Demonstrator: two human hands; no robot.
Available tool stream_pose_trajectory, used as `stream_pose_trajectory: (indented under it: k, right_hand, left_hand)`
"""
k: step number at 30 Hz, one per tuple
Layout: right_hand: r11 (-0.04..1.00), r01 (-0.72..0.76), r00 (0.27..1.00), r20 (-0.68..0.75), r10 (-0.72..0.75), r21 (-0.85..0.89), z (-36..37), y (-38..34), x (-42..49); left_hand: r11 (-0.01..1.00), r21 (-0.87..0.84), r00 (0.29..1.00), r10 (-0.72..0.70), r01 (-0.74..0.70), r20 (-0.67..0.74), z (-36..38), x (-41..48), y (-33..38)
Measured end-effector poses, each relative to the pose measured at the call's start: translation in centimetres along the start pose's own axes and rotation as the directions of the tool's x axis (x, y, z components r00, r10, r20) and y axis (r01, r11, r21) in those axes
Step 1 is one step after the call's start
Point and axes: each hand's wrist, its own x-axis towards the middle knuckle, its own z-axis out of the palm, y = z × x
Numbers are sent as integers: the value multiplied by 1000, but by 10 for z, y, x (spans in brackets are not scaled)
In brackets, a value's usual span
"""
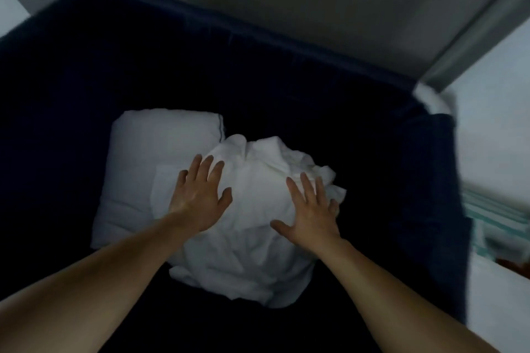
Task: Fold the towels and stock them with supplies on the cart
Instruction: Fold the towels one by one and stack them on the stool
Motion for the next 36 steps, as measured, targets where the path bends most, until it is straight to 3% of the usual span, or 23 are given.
stream_pose_trajectory:
  k: [4,10,16,18,20,22,24,26,29,33,36]
  right_hand:
    - [993,-111,991,82,107,39,50,4,76]
    - [954,-293,956,13,293,67,56,28,173]
    - [912,-403,908,160,388,76,80,30,204]
    - [923,-380,924,23,382,-57,91,21,193]
    - [925,-285,955,-158,252,-250,93,8,175]
    - [943,-191,966,-223,132,-273,90,-2,152]
    - [981,-141,974,-195,114,-132,77,-12,125]
    - [982,-111,972,-191,139,149,55,-21,98]
    - [856,-13,965,-218,146,516,3,-30,51]
    - [796,247,914,-407,0,553,-84,-33,-20]
    - [662,334,875,-481,47,671,-154,-36,-86]
  left_hand:
    - [999,-32,997,27,-25,71,48,29,-47]
    - [991,-106,995,84,-79,44,97,73,-64]
    - [976,-194,994,108,-99,34,119,95,-64]
    - [973,-200,991,128,-117,40,116,93,-63]
    - [974,-189,987,144,-128,72,109,88,-60]
    - [978,-171,982,139,-117,124,98,82,-55]
    - [973,-199,975,148,-115,162,80,75,-48]
    - [952,-265,962,203,-151,182,55,68,-37]
    - [925,-319,927,289,-206,240,8,56,-11]
    - [895,-422,928,272,-147,253,-54,32,28]
    - [848,-492,925,327,-197,193,-96,-2,62]
